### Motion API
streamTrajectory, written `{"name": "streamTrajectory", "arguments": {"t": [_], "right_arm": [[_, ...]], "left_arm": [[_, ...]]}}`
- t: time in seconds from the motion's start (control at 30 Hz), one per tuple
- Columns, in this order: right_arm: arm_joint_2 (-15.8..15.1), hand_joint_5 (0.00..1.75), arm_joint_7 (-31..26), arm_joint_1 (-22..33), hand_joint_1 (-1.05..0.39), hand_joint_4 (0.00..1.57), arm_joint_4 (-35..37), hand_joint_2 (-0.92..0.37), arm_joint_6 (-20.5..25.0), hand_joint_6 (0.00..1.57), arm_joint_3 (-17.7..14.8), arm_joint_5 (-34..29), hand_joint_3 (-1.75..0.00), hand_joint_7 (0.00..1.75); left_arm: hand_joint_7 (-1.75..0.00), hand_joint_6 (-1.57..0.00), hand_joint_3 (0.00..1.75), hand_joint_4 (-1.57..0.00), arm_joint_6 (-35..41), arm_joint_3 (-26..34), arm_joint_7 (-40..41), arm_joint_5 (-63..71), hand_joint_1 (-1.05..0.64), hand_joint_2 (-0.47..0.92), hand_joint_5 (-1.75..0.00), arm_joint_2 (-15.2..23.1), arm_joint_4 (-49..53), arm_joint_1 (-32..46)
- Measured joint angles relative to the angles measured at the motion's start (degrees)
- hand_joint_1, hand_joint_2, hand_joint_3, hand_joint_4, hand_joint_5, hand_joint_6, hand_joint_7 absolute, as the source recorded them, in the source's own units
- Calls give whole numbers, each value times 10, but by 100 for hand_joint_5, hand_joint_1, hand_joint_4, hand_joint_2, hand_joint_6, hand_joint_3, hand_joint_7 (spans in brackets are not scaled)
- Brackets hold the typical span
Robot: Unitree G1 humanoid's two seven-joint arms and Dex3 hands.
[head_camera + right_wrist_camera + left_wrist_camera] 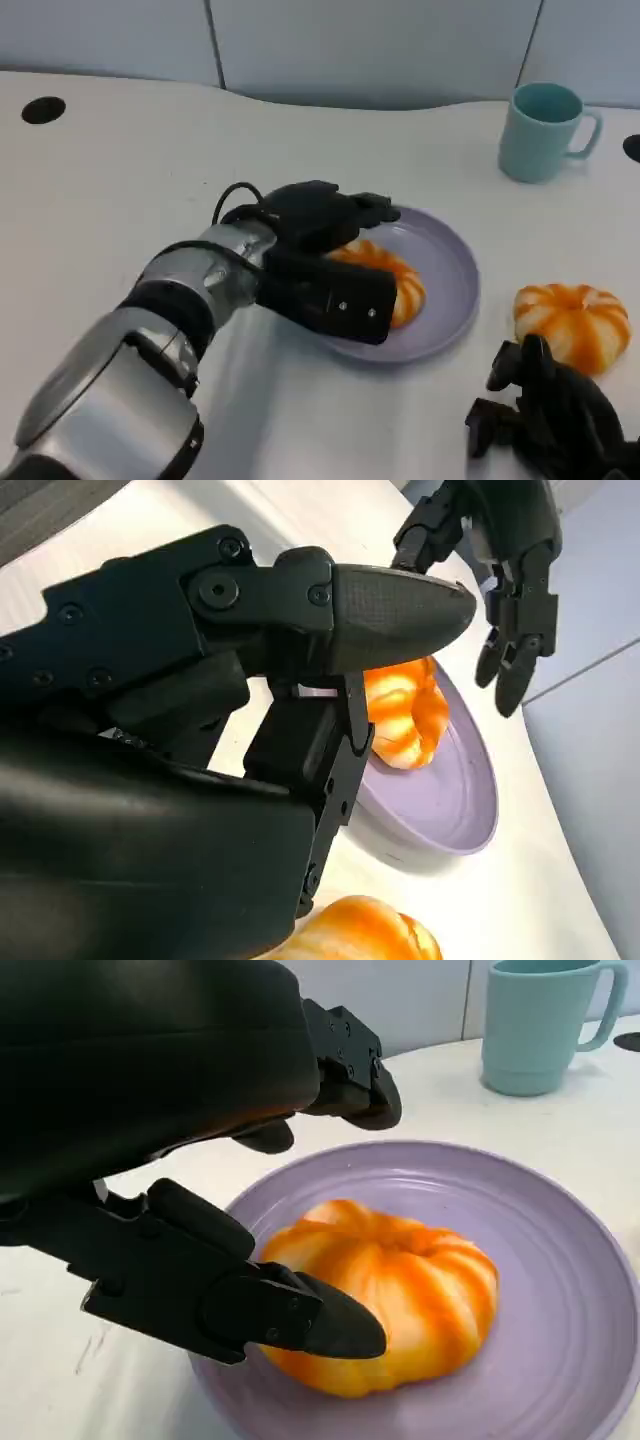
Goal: Grasp the bread from the table and place it into the plate.
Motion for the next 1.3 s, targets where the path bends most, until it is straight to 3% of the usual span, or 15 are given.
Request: {"name": "streamTrajectory", "arguments": {"t": [0.4,0.47,0.6,0.77,0.9,0.97,1.03,1.17,1.3], "right_arm": [[-1,128,0,-2,-44,130,1,-92,5,115,-2,6,-51,127],[-1,131,3,-3,-46,127,2,-92,5,113,-1,6,-53,130],[-13,132,23,-5,-45,127,14,-92,-9,114,-2,5,-52,131],[-15,129,23,-9,-45,131,19,-92,-8,118,-8,5,-52,125],[-15,128,20,-11,-45,132,20,-92,-5,120,-8,5,-52,123],[-15,128,20,-11,-45,131,20,-92,-5,120,-8,5,-53,123],[-15,128,20,-11,-45,131,19,-92,-5,120,-7,5,-53,123],[-15,129,21,-10,-45,131,18,-92,-5,119,-7,6,-53,124],[-15,129,20,-9,-45,129,17,-92,-4,117,-6,5,-53,124]], "left_arm": [[-33,-4,25,-3,-14,0,0,-1,-81,92,-39,17,-13,-6],[-33,-18,32,-4,-28,15,1,-16,-71,92,-73,20,-17,2],[-32,-25,38,-7,-174,122,15,-141,-64,92,-93,39,-56,91],[-31,-28,39,-7,-214,173,-2,-196,-64,92,-94,56,-59,143],[-29,-30,40,-9,-256,228,-48,-280,-66,92,-91,46,-83,180],[-19,-35,41,-17,-256,240,-76,-299,-70,92,-77,43,-88,187],[-16,-38,41,-23,-258,271,-134,-365,-72,92,-74,34,-118,211],[-14,-39,41,-25,-251,304,-210,-437,-72,92,-72,27,-168,254],[-16,-50,37,-41,-211,326,-256,-492,-75,92,-81,18,-226,286]]}}
